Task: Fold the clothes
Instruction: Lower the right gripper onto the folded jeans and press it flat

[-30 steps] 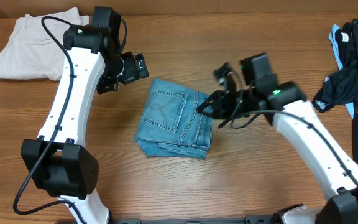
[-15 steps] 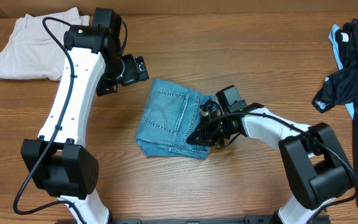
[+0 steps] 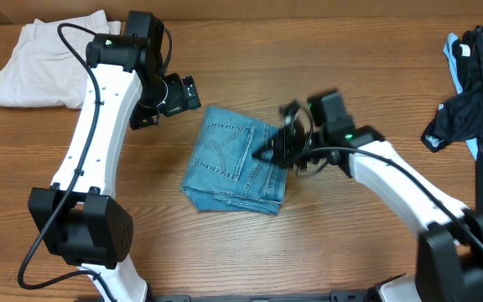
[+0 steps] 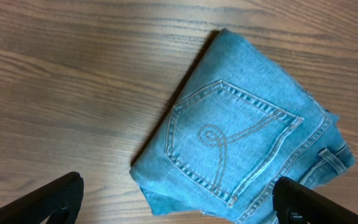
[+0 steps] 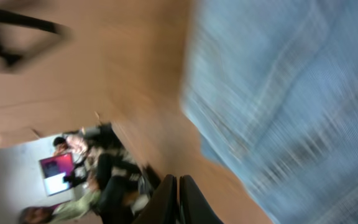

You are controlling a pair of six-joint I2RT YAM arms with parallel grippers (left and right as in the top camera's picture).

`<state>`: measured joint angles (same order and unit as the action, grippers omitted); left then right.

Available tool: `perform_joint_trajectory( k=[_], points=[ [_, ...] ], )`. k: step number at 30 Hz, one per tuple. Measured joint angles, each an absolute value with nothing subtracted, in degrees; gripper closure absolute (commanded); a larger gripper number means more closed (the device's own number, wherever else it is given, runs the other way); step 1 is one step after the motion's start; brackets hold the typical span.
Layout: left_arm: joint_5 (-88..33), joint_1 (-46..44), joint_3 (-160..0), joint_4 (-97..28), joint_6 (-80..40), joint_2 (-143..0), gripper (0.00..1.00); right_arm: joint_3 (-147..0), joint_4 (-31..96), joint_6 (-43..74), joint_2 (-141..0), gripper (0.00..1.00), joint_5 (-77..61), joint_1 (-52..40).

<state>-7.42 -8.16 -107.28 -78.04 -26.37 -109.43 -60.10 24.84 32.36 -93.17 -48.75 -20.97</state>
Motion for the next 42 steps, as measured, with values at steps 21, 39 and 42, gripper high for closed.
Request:
perform_joint_trajectory(
  k=[21,39,42],
  points=[
    [-7.44,-8.16,-107.28,-78.13,-25.23,-109.43,0.0,-62.57,6.17,30.98,-114.1,0.91,-38.98,-21.04],
    [-7.44,-8.16,-107.26,-78.22,-25.04,-109.43,0.0,-62.85,18.61,30.44,-94.21,0.87,-52.6,-22.33],
    [-7.44,-8.16,-107.26,-78.15,-25.04,-109.43,0.0,-62.52,21.15,30.55,-95.33,0.87,-52.45,-25.19]
  ],
)
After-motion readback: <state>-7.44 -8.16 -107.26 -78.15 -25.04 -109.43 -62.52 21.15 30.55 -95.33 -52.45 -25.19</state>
